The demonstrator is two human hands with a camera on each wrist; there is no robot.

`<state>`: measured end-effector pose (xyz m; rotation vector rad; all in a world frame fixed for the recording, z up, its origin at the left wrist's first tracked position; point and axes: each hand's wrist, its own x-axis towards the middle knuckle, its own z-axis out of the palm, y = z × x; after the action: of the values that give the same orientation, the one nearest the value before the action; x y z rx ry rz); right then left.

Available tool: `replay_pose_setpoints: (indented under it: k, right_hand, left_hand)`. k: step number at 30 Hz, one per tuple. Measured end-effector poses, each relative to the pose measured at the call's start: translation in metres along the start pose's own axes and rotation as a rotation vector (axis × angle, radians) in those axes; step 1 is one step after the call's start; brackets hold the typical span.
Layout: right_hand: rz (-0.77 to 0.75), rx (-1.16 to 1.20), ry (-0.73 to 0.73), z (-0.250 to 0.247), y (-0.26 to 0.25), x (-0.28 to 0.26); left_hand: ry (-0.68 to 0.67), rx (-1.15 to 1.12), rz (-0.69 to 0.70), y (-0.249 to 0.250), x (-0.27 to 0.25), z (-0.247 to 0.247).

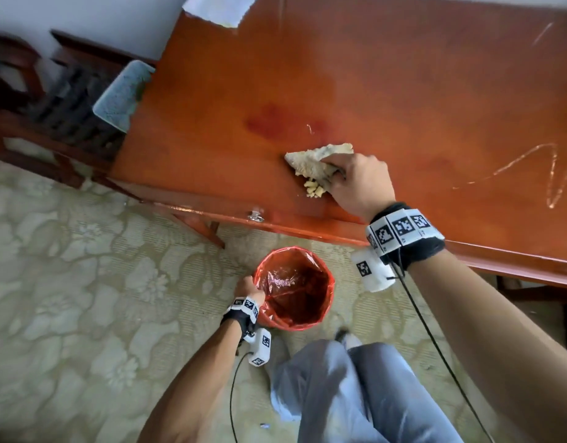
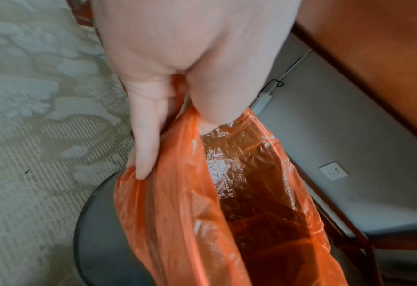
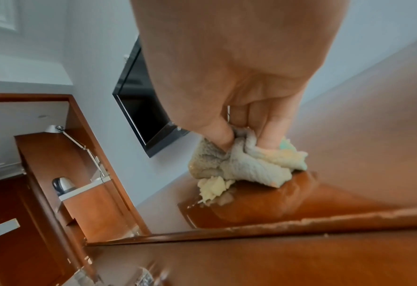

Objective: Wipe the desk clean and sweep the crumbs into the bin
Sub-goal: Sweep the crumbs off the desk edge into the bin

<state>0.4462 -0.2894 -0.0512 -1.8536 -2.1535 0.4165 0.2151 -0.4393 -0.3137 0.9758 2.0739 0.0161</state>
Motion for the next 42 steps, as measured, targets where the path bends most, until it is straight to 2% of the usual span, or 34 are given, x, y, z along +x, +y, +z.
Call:
replay_pose_setpoints:
  k: [5,11,15,22,27,32,35,42]
  right_hand:
    - [-0.041,0.026,-0.06,-0.007,-0.004,-0.008]
    - [-0.076,0.099,-0.024,-0.002,-0.008,-0.031]
    - [-0.091,0.137,-0.052,0.0,-0.007,-0.043]
    - [-0.13,0.246,-0.154,0.0,0.006,-0.073]
    - [-0.075,0.414,-0.027,-0.014,0.009,-0.081]
    - [0.024,0.475,0.139,-0.045,0.008,-0.05]
    - [0.049,0.458,0.176,-0.051,0.016,-0.016]
    - [0.07,0.338,0.01,0.003,0.026,0.066]
  left_hand:
    - [-0.008,-0.092,-0.065,0.006,-0.034,-0.013]
    - [-0.078,-0.25,-0.142,0.024,-0.035,-0.013]
    - [-0.126,-0.382,-0.194,0.048,-0.036,-0.014]
    - [-0.03,-0.299,-0.098,0.056,-0.01,-0.001]
    - [-0.031,-0.296,-0.101,0.066,-0.016,-0.01]
    - [-0.047,-0.237,-0.14,0.056,-0.017,-0.018]
    - [-0.048,-0.267,-0.164,0.054,-0.029,-0.028]
    - [-0.049,-0.335,-0.225,0.048,-0.041,-0.038]
